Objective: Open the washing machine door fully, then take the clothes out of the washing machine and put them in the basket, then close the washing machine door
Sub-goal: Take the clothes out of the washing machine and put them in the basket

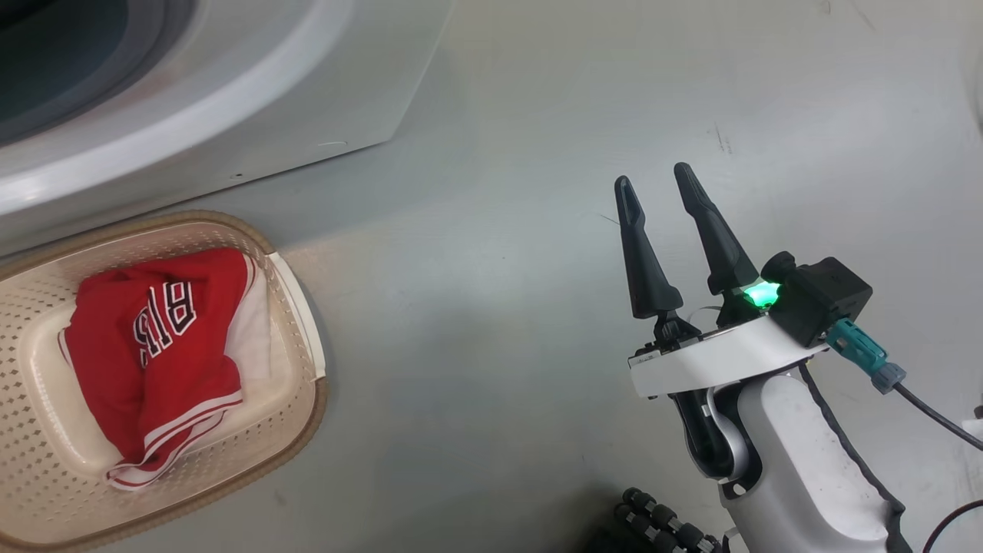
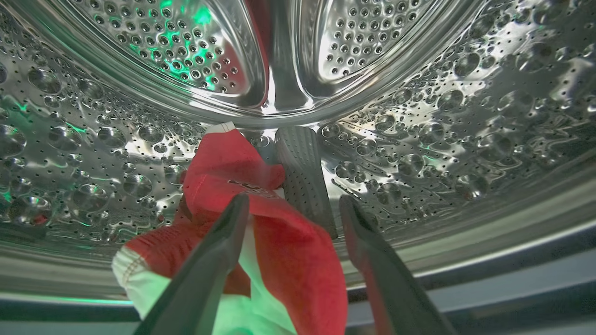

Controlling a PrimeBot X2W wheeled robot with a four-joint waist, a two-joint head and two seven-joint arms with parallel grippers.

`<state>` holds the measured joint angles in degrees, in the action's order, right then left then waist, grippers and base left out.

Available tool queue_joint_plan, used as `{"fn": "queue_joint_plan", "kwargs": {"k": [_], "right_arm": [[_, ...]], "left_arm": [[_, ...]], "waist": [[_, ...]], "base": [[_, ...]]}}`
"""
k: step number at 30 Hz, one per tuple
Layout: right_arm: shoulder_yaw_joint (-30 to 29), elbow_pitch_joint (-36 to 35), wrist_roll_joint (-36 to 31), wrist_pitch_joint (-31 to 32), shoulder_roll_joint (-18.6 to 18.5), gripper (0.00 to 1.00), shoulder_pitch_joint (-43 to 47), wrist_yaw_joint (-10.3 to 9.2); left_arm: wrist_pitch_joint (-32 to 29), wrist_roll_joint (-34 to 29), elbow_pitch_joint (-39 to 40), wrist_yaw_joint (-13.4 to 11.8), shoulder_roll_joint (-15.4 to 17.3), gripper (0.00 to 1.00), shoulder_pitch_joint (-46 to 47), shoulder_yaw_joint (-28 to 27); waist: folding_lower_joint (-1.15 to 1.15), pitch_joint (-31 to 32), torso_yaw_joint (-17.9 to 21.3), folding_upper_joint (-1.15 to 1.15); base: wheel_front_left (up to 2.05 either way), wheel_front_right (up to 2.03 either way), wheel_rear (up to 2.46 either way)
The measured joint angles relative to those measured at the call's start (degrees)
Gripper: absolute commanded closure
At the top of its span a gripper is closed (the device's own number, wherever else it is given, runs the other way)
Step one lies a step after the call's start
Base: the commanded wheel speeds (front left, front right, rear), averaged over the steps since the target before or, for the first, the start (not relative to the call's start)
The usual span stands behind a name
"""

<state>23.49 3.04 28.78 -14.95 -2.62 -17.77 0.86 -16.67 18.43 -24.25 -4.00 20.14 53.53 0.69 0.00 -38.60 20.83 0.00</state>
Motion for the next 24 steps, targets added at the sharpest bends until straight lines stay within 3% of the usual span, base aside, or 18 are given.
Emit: {"fn": "queue_joint_plan", "kwargs": {"k": [18, 19, 20, 21, 23, 24], "right_arm": [[1.1, 0.6, 0.4, 0.0, 0.0, 0.00, -1.9, -0.44], [1.1, 0.7, 0.4, 0.0, 0.0, 0.00, -1.9, -0.44], [1.1, 0.7, 0.4, 0.0, 0.0, 0.00, -2.0, -0.44], [1.1, 0.8, 0.4, 0.0, 0.0, 0.00, -2.0, -0.45], [1.1, 0.8, 0.4, 0.0, 0.0, 0.00, -2.0, -0.45], [1.1, 0.9, 0.4, 0.0, 0.0, 0.00, -2.0, -0.45]], "left_arm": [[-11.1, -0.5, -10.0, -1.3, 1.0, 0.00, 5.3, 0.5], [-11.6, -0.5, -10.3, -1.3, 1.0, 0.33, 5.4, 0.5], [-11.4, -0.5, -10.3, -1.3, 1.0, 0.51, 5.4, 0.5], [-11.4, -0.5, -10.4, -1.3, 1.0, 0.60, 5.6, 0.5], [-11.5, -0.5, -10.5, -1.3, 0.9, 0.99, 6.2, 0.5], [-11.5, -0.5, -10.6, -1.3, 0.9, 1.00, 6.4, 0.5]], "waist": [[0.00, -1.0, 0.9, 0.00], [0.00, -1.0, 0.8, 0.00], [0.00, -0.9, 0.8, 0.00], [0.00, -0.9, 0.8, 0.00], [0.00, -0.9, 0.8, 0.00], [0.00, -0.9, 0.7, 0.00]], "base": [[0.00, 0.00, 0.00], [0.00, 0.00, 0.00], [0.00, 0.00, 0.00], [0.00, 0.00, 0.00], [0.00, 0.00, 0.00], [0.00, 0.00, 0.00]]}}
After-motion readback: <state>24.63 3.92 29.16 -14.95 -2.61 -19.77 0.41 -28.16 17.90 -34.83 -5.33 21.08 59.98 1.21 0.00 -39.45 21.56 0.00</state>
